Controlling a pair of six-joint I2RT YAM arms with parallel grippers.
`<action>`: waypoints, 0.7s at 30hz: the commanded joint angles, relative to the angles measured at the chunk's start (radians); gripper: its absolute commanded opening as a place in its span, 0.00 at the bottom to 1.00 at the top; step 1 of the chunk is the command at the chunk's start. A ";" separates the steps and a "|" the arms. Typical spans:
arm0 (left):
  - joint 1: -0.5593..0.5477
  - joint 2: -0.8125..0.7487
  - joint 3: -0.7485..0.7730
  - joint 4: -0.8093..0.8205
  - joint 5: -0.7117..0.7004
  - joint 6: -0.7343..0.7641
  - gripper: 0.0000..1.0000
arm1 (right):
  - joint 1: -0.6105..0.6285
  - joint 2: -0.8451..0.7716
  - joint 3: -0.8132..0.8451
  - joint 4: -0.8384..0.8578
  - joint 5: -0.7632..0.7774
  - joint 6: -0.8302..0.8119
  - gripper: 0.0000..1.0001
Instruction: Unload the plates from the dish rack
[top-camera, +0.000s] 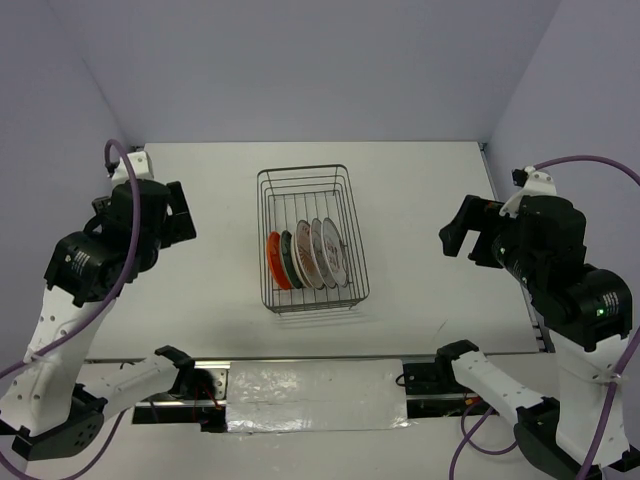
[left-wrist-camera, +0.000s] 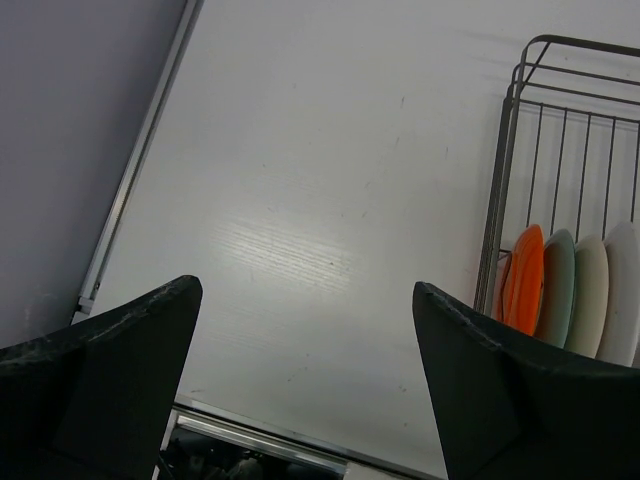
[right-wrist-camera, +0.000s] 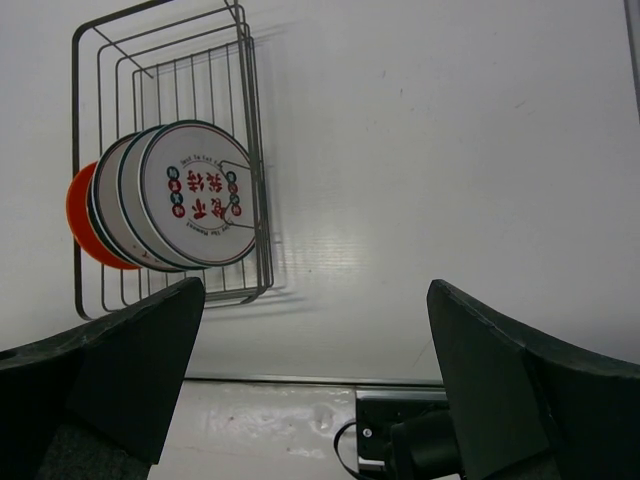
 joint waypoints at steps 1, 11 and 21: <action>0.002 0.011 0.063 0.008 0.006 0.020 1.00 | 0.006 0.007 0.023 0.016 0.031 0.013 1.00; -0.010 0.137 0.264 -0.029 0.162 0.013 0.99 | 0.006 0.012 0.028 -0.022 0.034 0.013 1.00; -0.453 0.595 0.575 -0.186 0.057 -0.260 0.94 | 0.006 0.000 -0.067 -0.015 0.037 0.004 1.00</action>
